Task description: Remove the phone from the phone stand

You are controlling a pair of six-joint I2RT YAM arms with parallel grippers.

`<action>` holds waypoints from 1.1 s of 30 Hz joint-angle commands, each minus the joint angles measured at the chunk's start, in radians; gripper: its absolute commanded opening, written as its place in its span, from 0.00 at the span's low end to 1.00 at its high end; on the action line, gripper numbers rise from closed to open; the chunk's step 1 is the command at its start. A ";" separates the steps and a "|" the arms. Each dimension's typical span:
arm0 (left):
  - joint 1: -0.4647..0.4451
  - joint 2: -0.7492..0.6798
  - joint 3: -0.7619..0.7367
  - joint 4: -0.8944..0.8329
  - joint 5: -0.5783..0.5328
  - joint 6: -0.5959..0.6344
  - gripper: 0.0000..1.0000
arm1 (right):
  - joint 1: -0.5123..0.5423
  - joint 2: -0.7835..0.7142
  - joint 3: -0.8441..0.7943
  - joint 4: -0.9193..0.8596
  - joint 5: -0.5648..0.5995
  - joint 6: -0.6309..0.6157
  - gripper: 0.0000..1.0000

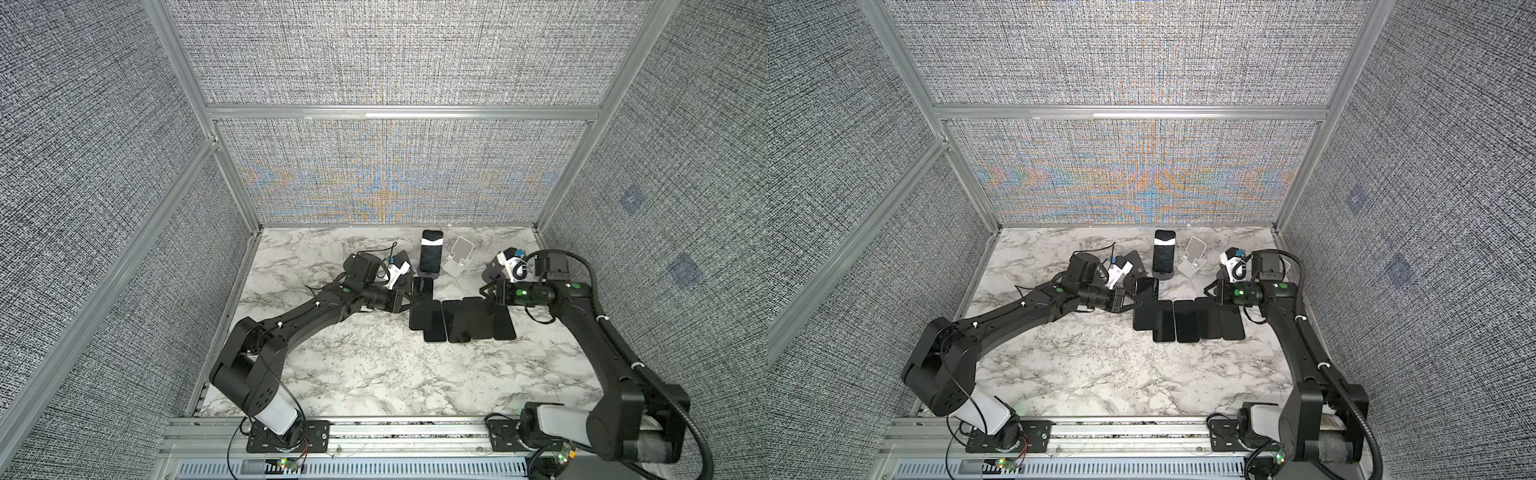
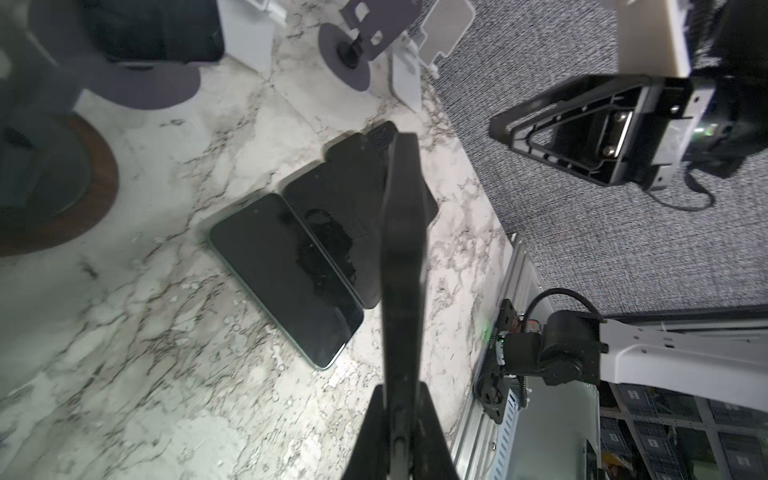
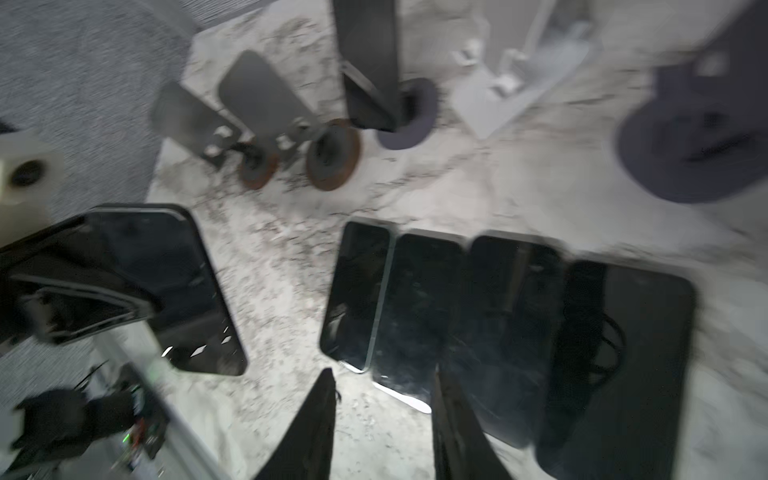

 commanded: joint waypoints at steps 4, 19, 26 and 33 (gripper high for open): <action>0.000 0.039 0.014 -0.079 -0.137 -0.069 0.00 | -0.038 -0.020 -0.103 0.011 0.346 0.095 0.22; -0.009 0.084 -0.008 -0.104 -0.197 -0.117 0.00 | -0.106 0.278 -0.152 0.244 0.522 0.049 0.00; -0.021 0.105 -0.012 -0.108 -0.184 -0.141 0.00 | -0.105 0.374 -0.111 0.263 0.490 0.040 0.00; -0.031 0.140 -0.009 -0.094 -0.166 -0.173 0.00 | -0.106 0.378 -0.119 0.264 0.487 0.042 0.23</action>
